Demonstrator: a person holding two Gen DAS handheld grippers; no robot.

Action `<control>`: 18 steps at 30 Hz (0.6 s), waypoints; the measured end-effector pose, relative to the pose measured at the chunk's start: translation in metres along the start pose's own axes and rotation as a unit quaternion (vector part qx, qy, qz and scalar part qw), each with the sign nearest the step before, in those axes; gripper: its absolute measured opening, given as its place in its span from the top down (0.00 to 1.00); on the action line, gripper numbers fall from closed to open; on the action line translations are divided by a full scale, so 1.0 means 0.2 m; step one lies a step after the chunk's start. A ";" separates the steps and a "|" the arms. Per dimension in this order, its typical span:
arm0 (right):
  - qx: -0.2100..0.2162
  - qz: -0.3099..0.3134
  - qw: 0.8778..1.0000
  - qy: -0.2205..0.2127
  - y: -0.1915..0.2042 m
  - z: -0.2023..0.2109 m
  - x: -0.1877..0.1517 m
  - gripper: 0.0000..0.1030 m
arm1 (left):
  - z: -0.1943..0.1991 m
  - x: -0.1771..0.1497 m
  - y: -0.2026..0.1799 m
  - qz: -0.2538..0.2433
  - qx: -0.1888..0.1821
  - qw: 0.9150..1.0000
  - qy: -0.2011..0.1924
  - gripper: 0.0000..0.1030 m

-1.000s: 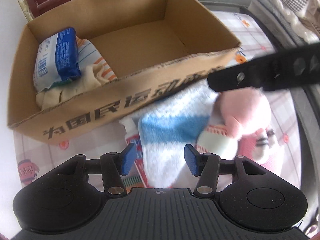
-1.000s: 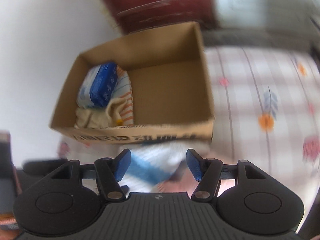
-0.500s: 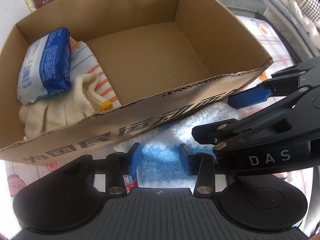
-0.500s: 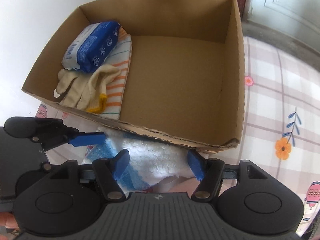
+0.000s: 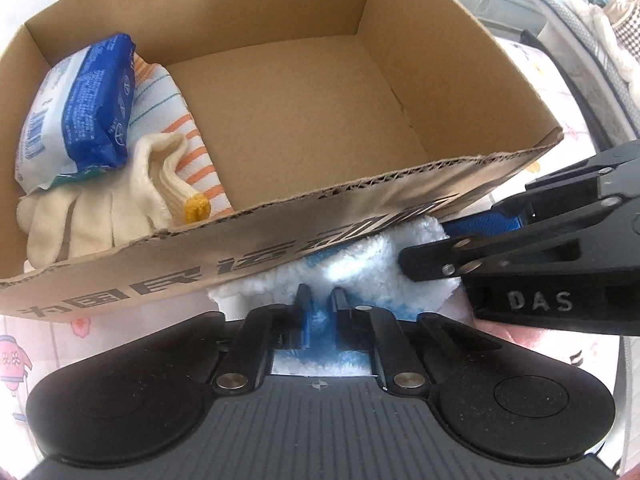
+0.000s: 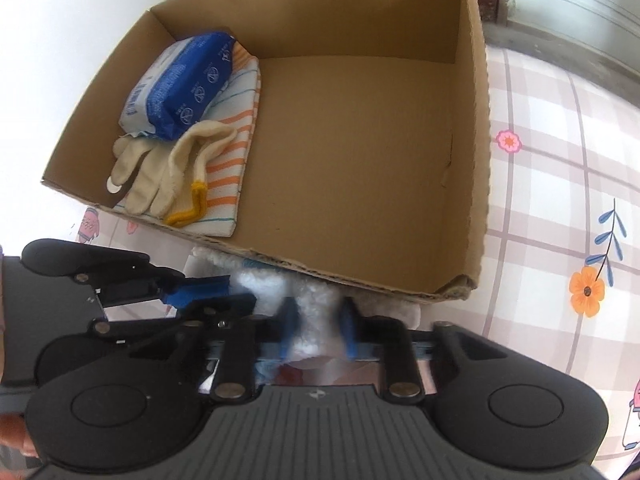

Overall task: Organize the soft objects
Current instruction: 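Move both tools to the white-blue fluffy towel and close on it, then lift the fluffy towel with both tools and lower it into the box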

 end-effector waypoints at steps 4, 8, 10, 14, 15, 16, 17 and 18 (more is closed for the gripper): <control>0.022 0.011 1.000 -0.010 0.05 0.11 -0.02 0.87 | 0.08 -0.01 0.00 0.007 -0.007 1.000 -0.007 0.94; 0.057 0.015 0.998 -0.023 0.12 0.29 -0.06 0.88 | 0.26 -0.03 0.01 0.017 -0.017 1.000 -0.018 0.95; 0.079 0.013 0.996 -0.032 0.16 0.40 -0.07 0.88 | 0.36 -0.03 0.02 0.024 -0.022 0.999 -0.026 0.95; 0.125 0.006 0.991 -0.056 0.22 0.60 -0.07 0.88 | 0.59 -0.03 0.02 0.036 -0.029 0.998 -0.048 0.95; 0.136 0.004 0.989 -0.062 0.23 0.65 -0.06 0.88 | 0.64 -0.02 0.01 0.036 -0.028 0.998 -0.053 0.95; 0.146 0.001 0.987 -0.069 0.24 0.69 -0.05 0.88 | 0.69 -0.01 0.01 0.038 -0.027 0.997 -0.058 0.95; 0.157 -0.002 0.985 -0.075 0.25 0.74 -0.03 0.88 | 0.74 0.00 0.02 0.040 -0.026 0.997 -0.064 0.95; 0.167 -0.003 0.982 -0.083 0.25 0.78 0.00 0.88 | 0.79 0.02 0.03 0.042 -0.025 0.996 -0.071 0.95</control>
Point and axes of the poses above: each gripper's, at about its wrist camera, not at the fingertips, and z roughly against the way its jaws point, y to its left, x to its top, the point moved 3 cm from there along -z, roughly the way its jaws point, and after that the axes turned 7 degrees about y, right-handed, at the moved point
